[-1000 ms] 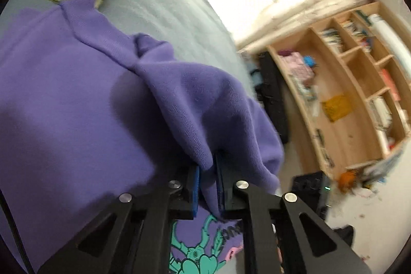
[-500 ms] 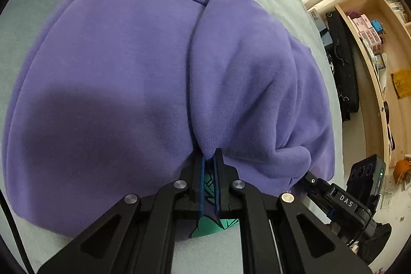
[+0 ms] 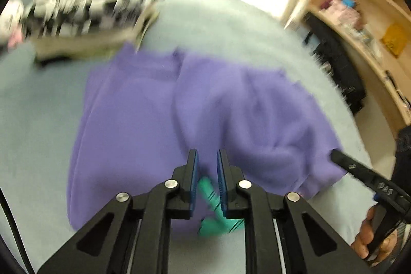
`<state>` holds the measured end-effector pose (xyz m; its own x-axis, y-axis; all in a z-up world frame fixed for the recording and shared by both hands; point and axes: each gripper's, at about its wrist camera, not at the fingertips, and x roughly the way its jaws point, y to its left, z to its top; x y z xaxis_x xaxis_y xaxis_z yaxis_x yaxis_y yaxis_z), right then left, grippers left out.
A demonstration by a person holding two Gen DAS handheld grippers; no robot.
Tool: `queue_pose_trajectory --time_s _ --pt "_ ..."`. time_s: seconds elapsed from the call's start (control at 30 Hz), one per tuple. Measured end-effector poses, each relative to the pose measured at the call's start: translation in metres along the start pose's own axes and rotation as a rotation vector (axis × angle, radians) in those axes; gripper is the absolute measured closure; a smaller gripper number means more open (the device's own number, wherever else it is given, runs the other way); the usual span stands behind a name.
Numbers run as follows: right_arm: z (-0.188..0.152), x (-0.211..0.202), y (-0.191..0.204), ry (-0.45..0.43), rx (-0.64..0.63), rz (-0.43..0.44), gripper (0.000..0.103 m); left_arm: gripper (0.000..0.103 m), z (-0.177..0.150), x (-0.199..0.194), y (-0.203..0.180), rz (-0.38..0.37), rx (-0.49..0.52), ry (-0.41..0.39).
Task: Fold large clothes
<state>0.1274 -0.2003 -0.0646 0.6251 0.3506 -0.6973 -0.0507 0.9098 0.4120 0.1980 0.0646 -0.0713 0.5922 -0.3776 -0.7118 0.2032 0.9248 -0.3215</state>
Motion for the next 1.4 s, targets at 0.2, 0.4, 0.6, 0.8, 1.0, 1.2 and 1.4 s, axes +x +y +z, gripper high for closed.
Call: queue_pose_trajectory --time_s 0.2,0.4,0.6,0.8,1.0,1.2,1.4 --pt "0.032 0.038 0.021 -0.022 -0.056 0.063 0.085 0.096 0.03 0.03 -0.043 -0.091 0.093 -0.083" --pt "0.041 0.082 0.011 0.023 -0.031 0.028 0.092 0.097 0.028 0.082 -0.043 -0.078 0.077 0.015" --pt "0.02 0.079 -0.036 0.028 -0.008 -0.051 0.103 0.102 0.011 0.113 -0.008 -0.105 -0.041 0.111" --pt "0.011 0.07 -0.031 -0.003 -0.024 -0.076 0.103 0.102 0.008 0.118 -0.012 -0.096 -0.054 0.092" --pt "0.009 0.071 -0.032 0.012 -0.002 -0.056 0.103 0.102 0.002 0.114 -0.02 -0.046 0.004 0.062" --pt "0.004 0.066 -0.024 0.061 0.029 -0.048 0.1 0.098 0.004 0.098 -0.032 0.009 0.017 0.069" --pt "0.0 0.041 -0.001 0.045 0.029 -0.009 0.1 0.088 0.0 0.067 -0.037 0.024 -0.032 0.066"
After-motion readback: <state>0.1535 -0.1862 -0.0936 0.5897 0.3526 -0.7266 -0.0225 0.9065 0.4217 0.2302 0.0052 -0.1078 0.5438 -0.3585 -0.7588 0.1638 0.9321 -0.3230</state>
